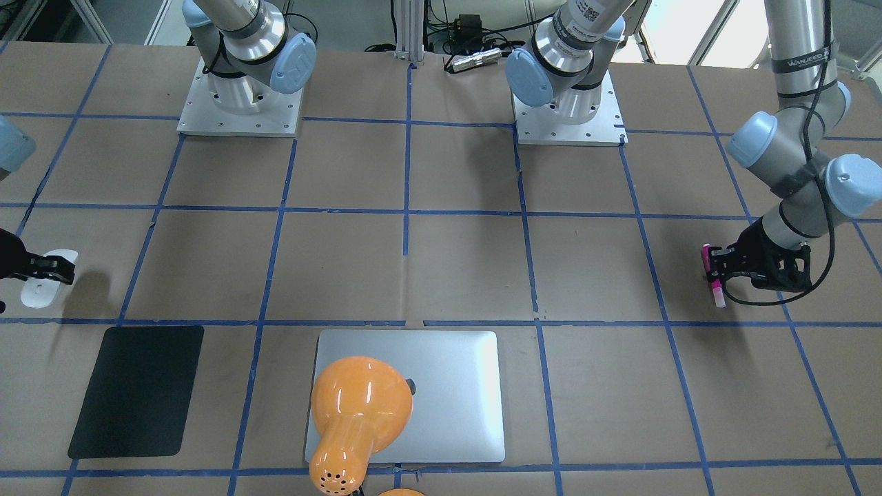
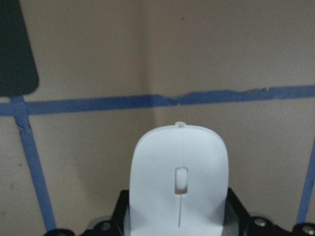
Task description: Place pen and mouse around notebook
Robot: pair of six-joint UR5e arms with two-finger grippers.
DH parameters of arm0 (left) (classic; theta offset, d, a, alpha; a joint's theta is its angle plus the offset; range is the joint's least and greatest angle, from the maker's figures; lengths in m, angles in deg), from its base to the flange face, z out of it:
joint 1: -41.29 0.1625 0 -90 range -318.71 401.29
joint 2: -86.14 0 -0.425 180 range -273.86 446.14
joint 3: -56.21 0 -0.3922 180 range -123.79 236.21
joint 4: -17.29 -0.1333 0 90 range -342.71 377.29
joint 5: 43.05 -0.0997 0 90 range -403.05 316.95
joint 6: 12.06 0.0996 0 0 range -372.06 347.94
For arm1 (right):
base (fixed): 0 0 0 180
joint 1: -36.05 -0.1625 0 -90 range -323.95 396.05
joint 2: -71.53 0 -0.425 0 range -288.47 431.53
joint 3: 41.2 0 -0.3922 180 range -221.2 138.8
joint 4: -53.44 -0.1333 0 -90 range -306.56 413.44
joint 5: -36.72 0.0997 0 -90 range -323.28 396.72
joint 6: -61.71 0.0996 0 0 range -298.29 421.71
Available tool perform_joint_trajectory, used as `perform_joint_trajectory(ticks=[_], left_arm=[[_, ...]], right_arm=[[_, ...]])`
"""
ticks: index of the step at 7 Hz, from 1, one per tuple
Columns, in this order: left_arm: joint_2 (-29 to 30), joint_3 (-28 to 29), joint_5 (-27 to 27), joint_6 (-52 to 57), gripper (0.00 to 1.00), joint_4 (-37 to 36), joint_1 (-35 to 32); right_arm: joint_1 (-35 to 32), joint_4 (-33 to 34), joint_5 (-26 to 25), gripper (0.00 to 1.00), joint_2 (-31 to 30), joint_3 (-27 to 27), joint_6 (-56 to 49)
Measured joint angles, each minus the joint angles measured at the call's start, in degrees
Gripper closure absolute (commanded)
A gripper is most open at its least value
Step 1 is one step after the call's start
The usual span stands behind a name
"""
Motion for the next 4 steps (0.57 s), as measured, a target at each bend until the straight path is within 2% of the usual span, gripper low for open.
perform_joint_trajectory(ticks=[2,4], left_arm=[[-4.08,0.93,1.57,-24.41,1.00,8.37,-5.86],[-7.87,1.21,2.06,-55.51,1.00,11.00,-18.95]], right_arm=[[-8.44,-1.54,2.28,0.82,2.77,-6.80,1.49],[-16.70,-6.38,3.23,0.82,8.58,-17.72,8.74]])
